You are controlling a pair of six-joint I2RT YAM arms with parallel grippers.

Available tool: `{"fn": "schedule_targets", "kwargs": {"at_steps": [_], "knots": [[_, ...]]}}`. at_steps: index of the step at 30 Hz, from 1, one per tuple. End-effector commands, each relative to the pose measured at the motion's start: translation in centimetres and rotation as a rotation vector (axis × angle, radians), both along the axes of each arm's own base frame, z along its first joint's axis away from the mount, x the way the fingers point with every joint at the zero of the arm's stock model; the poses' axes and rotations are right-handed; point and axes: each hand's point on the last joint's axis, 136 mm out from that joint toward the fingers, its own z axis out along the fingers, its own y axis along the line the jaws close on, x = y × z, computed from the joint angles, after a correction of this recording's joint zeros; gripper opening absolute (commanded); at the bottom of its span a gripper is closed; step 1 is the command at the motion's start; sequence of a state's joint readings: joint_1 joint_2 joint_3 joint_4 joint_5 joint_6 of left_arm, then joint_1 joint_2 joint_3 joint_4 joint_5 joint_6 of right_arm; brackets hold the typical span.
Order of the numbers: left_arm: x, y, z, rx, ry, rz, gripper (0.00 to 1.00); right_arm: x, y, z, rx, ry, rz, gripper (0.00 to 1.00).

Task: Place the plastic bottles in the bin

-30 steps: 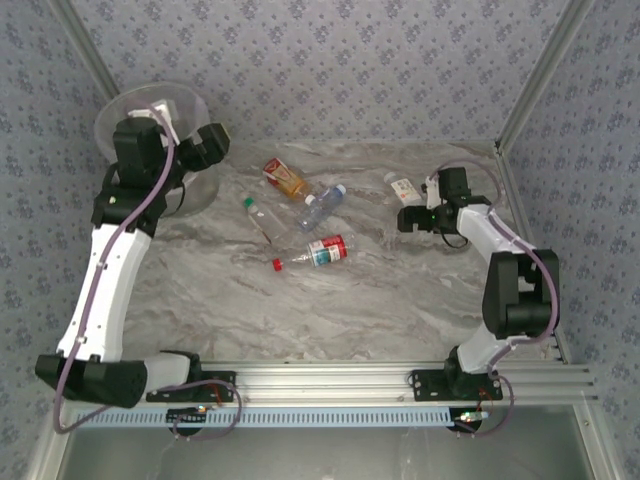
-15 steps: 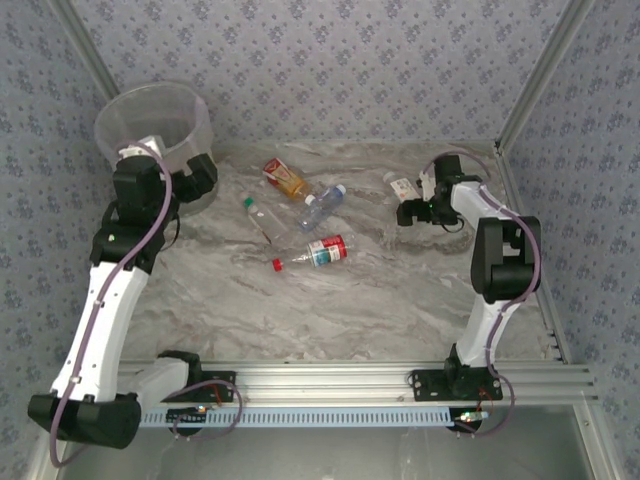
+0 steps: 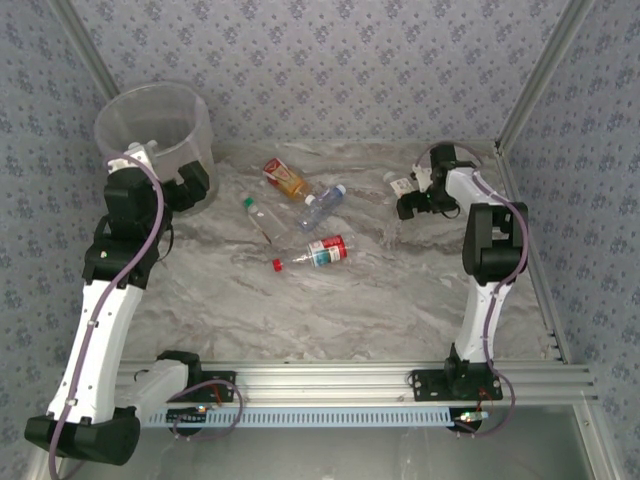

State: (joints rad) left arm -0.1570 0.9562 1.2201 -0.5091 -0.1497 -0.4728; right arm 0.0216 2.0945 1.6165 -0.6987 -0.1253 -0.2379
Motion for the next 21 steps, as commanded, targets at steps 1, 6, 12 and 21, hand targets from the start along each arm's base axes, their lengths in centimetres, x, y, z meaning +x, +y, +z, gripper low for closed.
{"fn": "schedule_targets", "kwargs": {"at_steps": [1, 6, 12, 21], "knots": [[-0.5, 0.2, -0.3, -0.002, 0.009, 0.0, 1.0, -0.4, 0.6, -0.8, -0.011, 0.055, 0.067, 1.0], [-0.4, 0.2, -0.8, -0.027, 0.006, 0.002, 1.0, -0.1, 1.0, -1.3, -0.025, 0.056, 0.059, 0.99], [0.2, 0.2, -1.7, -0.07, 0.009, 0.023, 1.0, -0.3, 0.9, -2.4, -0.042, 0.087, 0.043, 0.98], [1.4, -1.3, -3.1, -0.075, 0.045, -0.056, 0.99, -0.4, 1.0, -3.5, -0.08, 0.088, 0.037, 0.85]]}}
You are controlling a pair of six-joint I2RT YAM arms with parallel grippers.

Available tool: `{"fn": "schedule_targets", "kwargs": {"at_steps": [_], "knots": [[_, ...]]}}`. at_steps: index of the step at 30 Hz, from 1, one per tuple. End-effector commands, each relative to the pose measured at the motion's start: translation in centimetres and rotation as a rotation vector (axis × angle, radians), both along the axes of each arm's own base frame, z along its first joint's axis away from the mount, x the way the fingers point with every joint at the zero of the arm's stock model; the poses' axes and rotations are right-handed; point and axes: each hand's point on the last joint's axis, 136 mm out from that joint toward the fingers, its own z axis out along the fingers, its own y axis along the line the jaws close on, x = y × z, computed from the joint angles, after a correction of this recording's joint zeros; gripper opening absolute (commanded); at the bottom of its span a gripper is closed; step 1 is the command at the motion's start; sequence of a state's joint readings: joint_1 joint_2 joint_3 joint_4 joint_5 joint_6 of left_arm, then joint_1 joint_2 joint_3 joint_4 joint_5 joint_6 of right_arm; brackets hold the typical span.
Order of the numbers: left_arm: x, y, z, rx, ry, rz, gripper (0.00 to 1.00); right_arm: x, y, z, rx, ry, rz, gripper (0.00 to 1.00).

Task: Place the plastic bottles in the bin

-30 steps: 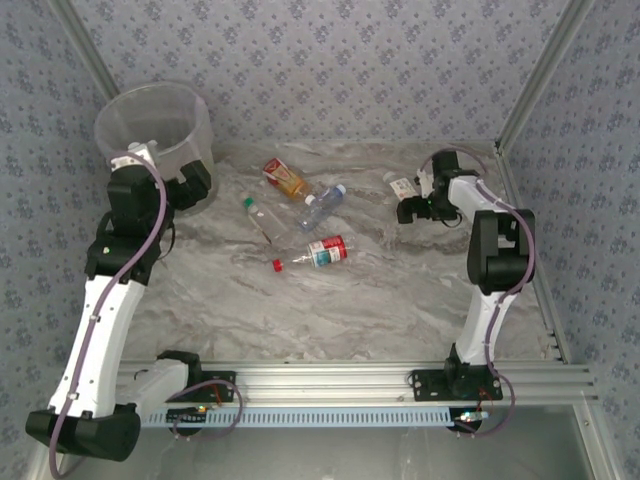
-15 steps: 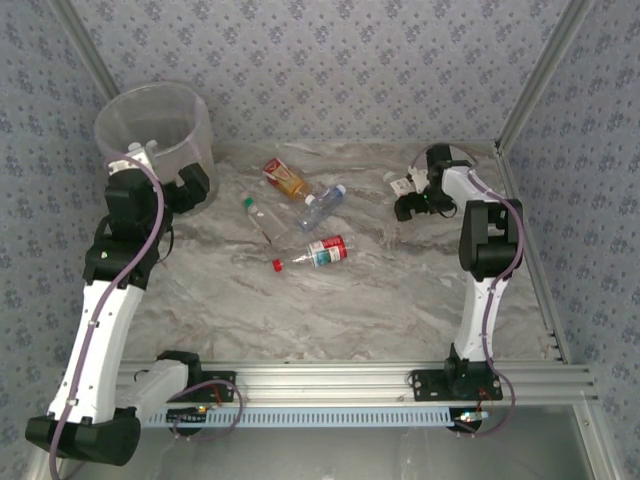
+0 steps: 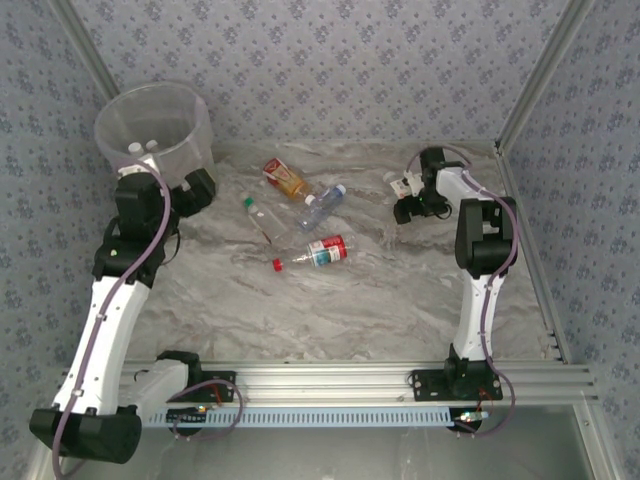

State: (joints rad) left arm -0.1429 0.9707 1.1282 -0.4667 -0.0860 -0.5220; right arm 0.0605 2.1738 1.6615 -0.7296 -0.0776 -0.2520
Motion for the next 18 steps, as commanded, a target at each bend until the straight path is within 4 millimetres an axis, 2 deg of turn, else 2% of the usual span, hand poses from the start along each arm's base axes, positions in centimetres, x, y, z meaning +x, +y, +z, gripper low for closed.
{"fn": "schedule_targets", "kwargs": {"at_steps": [1, 10, 13, 16, 18], "knots": [[0.7, -0.5, 0.4, -0.019, -0.016, -0.026, 0.99, -0.3, 0.0, -1.0, -0.036, 0.023, -0.003, 0.83], [1.4, -1.7, -0.1, -0.051, 0.023, -0.08, 0.99, -0.4, 0.9, 0.0, -0.004, -0.024, -0.026, 0.64], [1.6, -1.3, -0.3, -0.051, 0.029, -0.06, 0.99, -0.7, 1.3, 0.7, 0.013, -0.039, -0.032, 0.6], [1.8, -1.1, -0.7, -0.056, 0.036, -0.041, 0.99, -1.1, 1.4, 1.4, 0.011, -0.066, -0.045, 0.48], [1.9, -1.1, -1.0, -0.052, 0.037, -0.043, 0.99, -1.3, 1.4, 2.0, 0.016, -0.086, -0.058, 0.46]]}}
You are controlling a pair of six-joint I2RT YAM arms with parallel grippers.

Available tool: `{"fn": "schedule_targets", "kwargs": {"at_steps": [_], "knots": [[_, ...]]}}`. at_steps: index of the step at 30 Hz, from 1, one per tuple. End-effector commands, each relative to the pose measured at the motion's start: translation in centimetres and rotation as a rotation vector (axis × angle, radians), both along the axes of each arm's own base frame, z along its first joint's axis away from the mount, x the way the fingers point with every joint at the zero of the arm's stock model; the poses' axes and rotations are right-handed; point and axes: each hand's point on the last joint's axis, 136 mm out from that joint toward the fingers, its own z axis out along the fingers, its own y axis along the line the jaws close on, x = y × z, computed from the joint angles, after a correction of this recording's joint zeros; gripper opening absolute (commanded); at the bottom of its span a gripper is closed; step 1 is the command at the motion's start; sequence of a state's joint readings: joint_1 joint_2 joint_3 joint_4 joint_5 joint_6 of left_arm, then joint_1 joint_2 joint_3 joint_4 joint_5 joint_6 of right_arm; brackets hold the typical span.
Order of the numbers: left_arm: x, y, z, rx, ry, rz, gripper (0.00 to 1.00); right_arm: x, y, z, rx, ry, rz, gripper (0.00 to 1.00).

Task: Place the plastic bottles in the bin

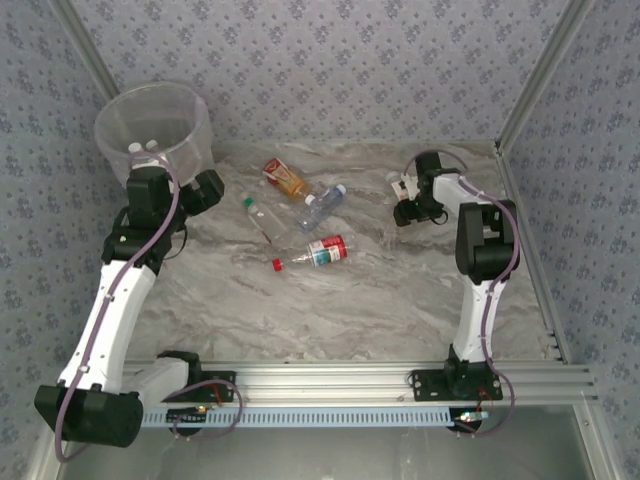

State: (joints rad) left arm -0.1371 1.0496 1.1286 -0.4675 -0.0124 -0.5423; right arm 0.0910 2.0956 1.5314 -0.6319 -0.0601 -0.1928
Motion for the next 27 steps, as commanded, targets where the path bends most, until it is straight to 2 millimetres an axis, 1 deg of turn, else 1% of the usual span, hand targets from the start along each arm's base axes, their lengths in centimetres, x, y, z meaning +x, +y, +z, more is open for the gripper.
{"fn": "schedule_targets", "kwargs": {"at_steps": [1, 2, 3, 4, 5, 9, 15, 16, 17, 19, 24, 27], "knots": [[0.4, 0.0, 1.5, -0.008, -0.049, -0.004, 0.99, -0.4, 0.4, 2.3, 0.019, -0.054, -0.034, 0.44], [0.5, -0.3, 1.4, -0.003, -0.051, -0.026, 0.99, -0.9, 0.5, 2.4, 0.022, -0.053, -0.04, 0.43], [0.6, -0.7, 1.3, -0.004, -0.051, -0.05, 0.99, -0.6, 0.7, 2.9, 0.032, -0.084, -0.047, 0.37], [0.6, -1.0, 1.2, -0.01, -0.047, -0.065, 0.99, -0.9, 1.0, 3.3, 0.04, -0.097, -0.054, 0.32], [0.7, -1.2, 1.0, -0.019, -0.041, -0.075, 0.99, -1.1, 1.1, 3.6, 0.044, -0.111, -0.061, 0.24], [1.4, -2.5, 0.9, -0.052, -0.041, -0.136, 0.99, -2.1, 1.8, 5.0, 0.076, -0.171, -0.091, 0.0], [2.3, -4.0, 0.8, -0.117, -0.045, -0.189, 1.0, -3.5, 3.6, 7.8, 0.16, -0.25, -0.134, 0.0], [2.4, -4.2, 0.6, -0.126, -0.042, -0.196, 0.99, -3.9, 3.9, 8.1, 0.167, -0.257, -0.144, 0.0], [2.6, -4.4, 0.5, -0.133, -0.04, -0.201, 1.0, -4.6, 3.9, 7.9, 0.156, -0.257, -0.156, 0.0], [2.8, -4.9, 0.3, -0.149, -0.029, -0.21, 0.99, -5.3, 4.3, 8.5, 0.156, -0.286, -0.172, 0.0], [3.4, -5.8, 0.1, -0.175, -0.009, -0.226, 1.0, -6.6, 6.7, 10.8, 0.202, -0.357, -0.133, 0.0], [3.7, -6.6, -0.4, -0.188, -0.01, -0.233, 0.99, -7.2, 8.6, 11.7, 0.224, -0.414, -0.056, 0.0]]}}
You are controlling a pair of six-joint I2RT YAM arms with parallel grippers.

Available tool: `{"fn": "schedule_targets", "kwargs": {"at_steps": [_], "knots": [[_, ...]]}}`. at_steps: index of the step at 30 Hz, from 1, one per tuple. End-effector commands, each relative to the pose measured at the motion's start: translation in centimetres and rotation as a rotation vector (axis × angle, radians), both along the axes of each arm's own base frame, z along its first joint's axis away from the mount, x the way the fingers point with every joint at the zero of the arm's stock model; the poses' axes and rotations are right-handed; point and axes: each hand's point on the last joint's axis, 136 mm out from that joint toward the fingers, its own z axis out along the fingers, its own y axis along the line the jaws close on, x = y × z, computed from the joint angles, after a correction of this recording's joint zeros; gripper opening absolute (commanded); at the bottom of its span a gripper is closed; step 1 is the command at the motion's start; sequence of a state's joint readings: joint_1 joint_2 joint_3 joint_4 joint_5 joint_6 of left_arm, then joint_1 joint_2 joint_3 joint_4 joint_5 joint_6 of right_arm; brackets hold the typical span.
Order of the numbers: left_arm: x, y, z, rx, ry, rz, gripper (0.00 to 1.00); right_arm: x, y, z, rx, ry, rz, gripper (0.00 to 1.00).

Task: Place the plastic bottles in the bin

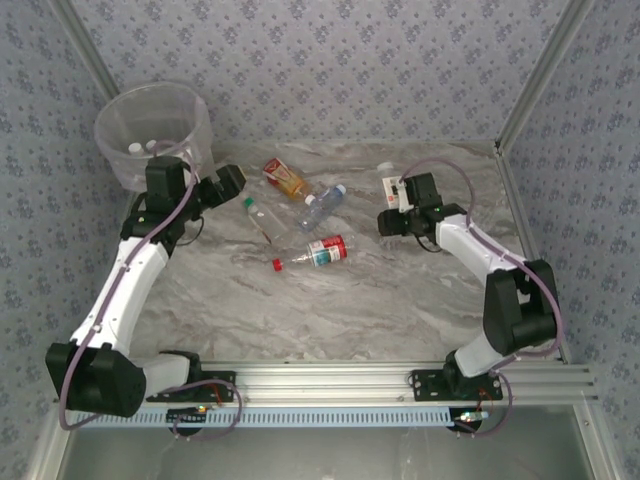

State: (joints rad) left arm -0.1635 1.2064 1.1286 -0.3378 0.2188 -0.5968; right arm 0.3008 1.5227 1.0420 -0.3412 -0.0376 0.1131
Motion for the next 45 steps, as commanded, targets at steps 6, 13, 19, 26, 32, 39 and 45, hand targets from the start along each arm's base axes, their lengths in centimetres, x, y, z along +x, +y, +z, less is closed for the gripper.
{"fn": "schedule_targets", "kwargs": {"at_steps": [6, 13, 19, 26, 32, 39, 45], "knots": [[0.4, -4.1, 1.4, -0.032, -0.032, -0.1, 0.99, -1.9, 6.1, 3.9, 0.073, -0.215, 0.203, 0.0], [-0.1, -9.0, 2.7, -0.136, -0.002, -0.303, 0.99, -3.4, 9.8, 5.2, 0.14, -0.272, 0.328, 0.0], [-0.5, -13.1, 4.1, -0.196, -0.033, -0.419, 0.99, -4.2, 12.2, 6.1, 0.173, -0.316, 0.427, 0.0], [-0.5, -17.2, 4.1, -0.186, -0.001, -0.495, 0.95, -5.4, 14.8, 7.4, 0.22, -0.348, 0.547, 0.0], [1.3, -18.5, 3.5, -0.139, 0.041, -0.488, 0.78, -6.2, 15.9, 8.3, 0.218, -0.366, 0.608, 0.0], [1.4, -19.5, 2.6, -0.123, 0.075, -0.516, 0.63, -5.7, 15.8, 9.0, 0.22, -0.383, 0.581, 0.0], [1.0, -19.7, 1.8, -0.11, 0.098, -0.536, 0.54, -5.4, 16.3, 9.5, 0.234, -0.406, 0.58, 0.0]]}}
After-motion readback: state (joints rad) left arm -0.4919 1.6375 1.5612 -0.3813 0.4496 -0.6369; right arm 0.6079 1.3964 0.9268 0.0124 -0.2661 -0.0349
